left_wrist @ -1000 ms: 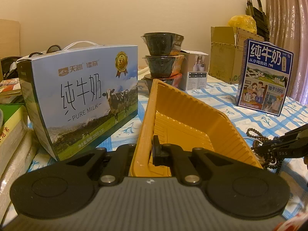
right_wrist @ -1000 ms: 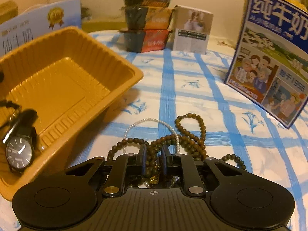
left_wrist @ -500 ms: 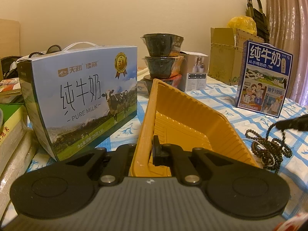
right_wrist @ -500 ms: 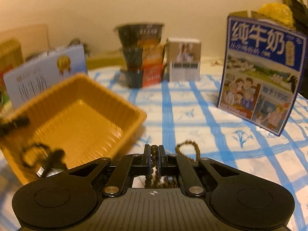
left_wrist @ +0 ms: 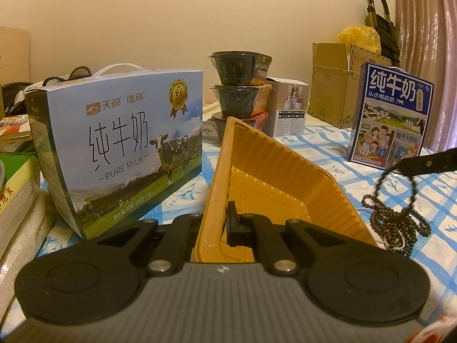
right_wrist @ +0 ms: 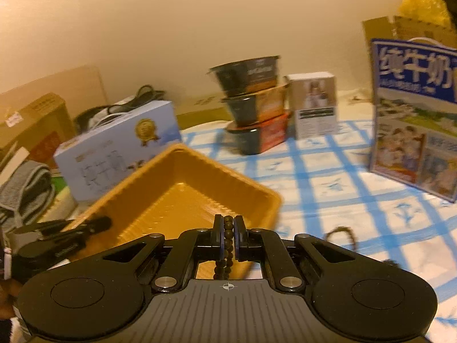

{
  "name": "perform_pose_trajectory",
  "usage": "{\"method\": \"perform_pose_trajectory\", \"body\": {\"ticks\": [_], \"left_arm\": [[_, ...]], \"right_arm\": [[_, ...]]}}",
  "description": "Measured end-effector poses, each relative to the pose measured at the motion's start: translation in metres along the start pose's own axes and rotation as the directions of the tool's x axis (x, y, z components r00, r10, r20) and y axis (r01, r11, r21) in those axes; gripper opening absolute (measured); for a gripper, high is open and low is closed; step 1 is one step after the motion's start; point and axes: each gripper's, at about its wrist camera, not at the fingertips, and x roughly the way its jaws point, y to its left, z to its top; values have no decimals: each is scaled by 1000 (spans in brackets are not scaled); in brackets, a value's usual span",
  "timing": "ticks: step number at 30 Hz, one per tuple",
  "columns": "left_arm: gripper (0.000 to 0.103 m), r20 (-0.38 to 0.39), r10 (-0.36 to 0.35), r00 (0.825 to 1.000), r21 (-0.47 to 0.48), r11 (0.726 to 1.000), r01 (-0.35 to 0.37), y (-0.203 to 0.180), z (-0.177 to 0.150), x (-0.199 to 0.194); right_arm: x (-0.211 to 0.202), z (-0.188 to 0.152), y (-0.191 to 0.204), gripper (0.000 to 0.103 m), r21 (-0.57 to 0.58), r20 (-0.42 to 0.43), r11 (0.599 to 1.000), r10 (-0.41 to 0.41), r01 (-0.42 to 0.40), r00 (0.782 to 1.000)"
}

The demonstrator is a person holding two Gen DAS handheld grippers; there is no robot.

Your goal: Organize jewelry

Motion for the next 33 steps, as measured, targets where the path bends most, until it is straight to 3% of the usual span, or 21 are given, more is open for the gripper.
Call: {"method": "perform_pose_trajectory", "body": {"ticks": [12, 14, 18, 20, 27, 33], "left_arm": [[5, -2, 2, 1000, -5, 1000, -2, -1, -1, -1], [5, -2, 3, 1000, -4, 1000, -3, -1, -1, -1], [5, -4, 5, 1000, -8, 1000, -6, 0, -1, -1], [5, -5, 6, 1000, -9, 1000, -6, 1, -2, -1], [5, -6, 7, 1000, -11, 1000, -7, 1, -2, -2], [5, -8, 12, 1000, -16, 1000, -13, 2, -4, -2]], "right_arm": [[41, -15, 40, 8, 20, -5, 998, 58, -58, 998], [39, -16, 43, 12, 13, 2, 998, 68, -68, 998], [29, -20, 43, 39, 10, 8, 998, 63, -63, 998], [22, -24, 39, 42, 28, 4, 998, 53, -53, 999], [-10, -52, 7, 42, 75, -59, 995, -60, 64, 997], [-35, -77, -29, 42, 132, -128, 968, -198, 215, 972]]}}
